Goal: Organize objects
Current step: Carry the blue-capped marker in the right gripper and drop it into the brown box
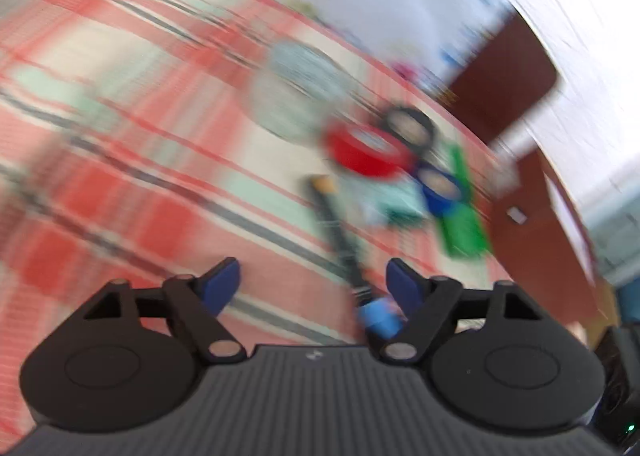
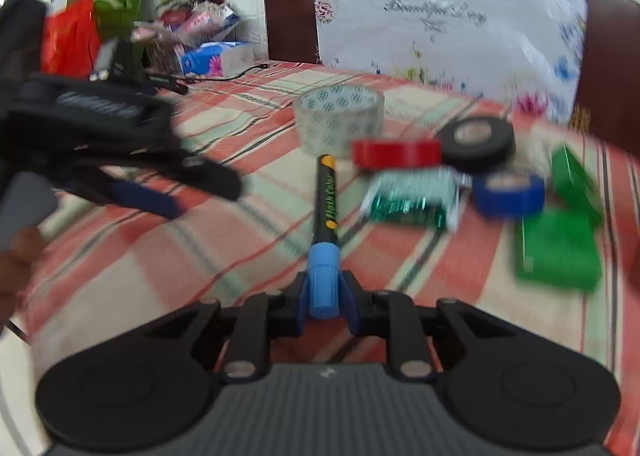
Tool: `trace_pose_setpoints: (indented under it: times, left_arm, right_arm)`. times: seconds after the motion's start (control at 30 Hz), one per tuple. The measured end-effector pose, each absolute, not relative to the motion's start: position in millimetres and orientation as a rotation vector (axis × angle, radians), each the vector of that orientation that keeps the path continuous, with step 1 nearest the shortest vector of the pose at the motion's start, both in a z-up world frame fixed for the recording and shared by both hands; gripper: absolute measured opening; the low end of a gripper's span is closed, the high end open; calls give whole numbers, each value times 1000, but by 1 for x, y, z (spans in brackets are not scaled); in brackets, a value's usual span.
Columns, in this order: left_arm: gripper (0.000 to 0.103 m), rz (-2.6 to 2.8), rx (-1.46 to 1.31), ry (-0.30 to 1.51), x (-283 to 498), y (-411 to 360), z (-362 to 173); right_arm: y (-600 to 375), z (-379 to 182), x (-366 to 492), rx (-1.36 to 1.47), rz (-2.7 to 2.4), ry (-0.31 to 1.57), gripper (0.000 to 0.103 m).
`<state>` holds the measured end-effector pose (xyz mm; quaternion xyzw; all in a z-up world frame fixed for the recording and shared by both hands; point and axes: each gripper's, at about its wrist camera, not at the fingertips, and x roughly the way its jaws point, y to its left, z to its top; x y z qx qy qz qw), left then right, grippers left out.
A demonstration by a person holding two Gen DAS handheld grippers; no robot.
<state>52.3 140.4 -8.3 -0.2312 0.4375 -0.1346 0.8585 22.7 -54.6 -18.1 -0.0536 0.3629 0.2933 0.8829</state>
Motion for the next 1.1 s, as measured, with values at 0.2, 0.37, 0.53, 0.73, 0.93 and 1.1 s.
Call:
trace_pose_setpoints:
  times: [0.2, 0.37, 0.53, 0.73, 0.93, 1.1]
  left_arm:
    - [22, -338, -336, 969, 55, 60, -7]
    - [20, -460, -222, 840, 55, 6, 45]
    - [18, -635, -139, 718, 71, -76, 103]
    - [18, -767, -50, 671, 94, -188, 114]
    - [52, -701, 53, 683, 109, -248, 80]
    - [52, -668, 70, 619, 92, -210, 80]
  right_arm:
    - [-105, -21, 1, 221, 637, 850, 19]
    - [-139, -4, -11, 259, 554, 734, 19]
    - [-188, 37, -19, 216, 358, 477, 19]
    - [-268, 65, -6, 203, 82, 312, 19]
    - [-335, 44, 21, 184, -139, 343, 30]
    - [-362, 22, 7, 221, -197, 325, 40]
